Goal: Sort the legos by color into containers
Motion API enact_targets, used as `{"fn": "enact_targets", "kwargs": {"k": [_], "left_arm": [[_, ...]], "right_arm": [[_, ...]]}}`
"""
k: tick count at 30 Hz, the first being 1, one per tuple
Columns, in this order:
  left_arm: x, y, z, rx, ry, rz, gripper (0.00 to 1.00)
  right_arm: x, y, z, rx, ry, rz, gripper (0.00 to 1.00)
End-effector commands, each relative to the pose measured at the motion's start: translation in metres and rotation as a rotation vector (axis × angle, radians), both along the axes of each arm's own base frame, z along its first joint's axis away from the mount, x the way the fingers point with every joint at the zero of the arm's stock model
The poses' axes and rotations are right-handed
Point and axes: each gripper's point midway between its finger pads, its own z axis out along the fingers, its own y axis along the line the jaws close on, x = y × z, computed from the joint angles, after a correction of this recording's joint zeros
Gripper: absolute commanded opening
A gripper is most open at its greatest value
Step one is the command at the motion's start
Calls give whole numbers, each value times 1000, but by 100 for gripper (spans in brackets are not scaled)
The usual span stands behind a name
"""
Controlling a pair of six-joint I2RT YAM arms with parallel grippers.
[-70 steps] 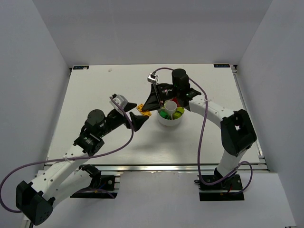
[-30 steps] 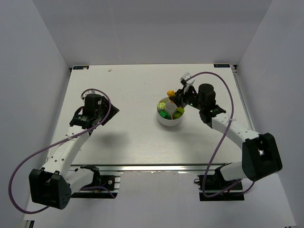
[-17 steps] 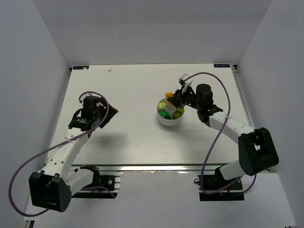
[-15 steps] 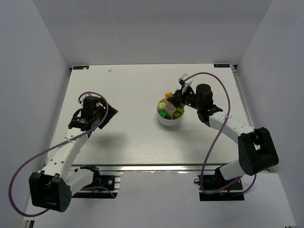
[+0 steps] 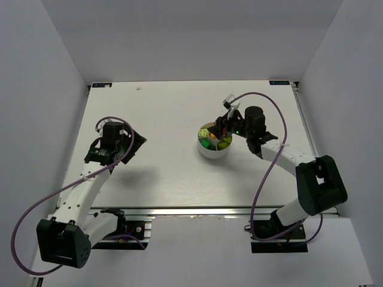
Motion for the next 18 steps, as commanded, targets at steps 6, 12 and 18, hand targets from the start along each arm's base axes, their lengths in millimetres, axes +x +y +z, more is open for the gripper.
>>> {"fn": "enact_targets", "kwargs": {"k": [6, 12, 18], "left_arm": [[-11, 19, -7, 9, 81, 120, 88], [-20, 39, -33, 84, 248, 208, 41], [-11, 55, -64, 182, 389, 205, 54]], "right_arm": [[-2, -3, 59, 23, -191, 17, 89], [-24, -9, 76, -145, -345, 185, 79], [-69, 2, 94, -71, -303, 395, 16]]}}
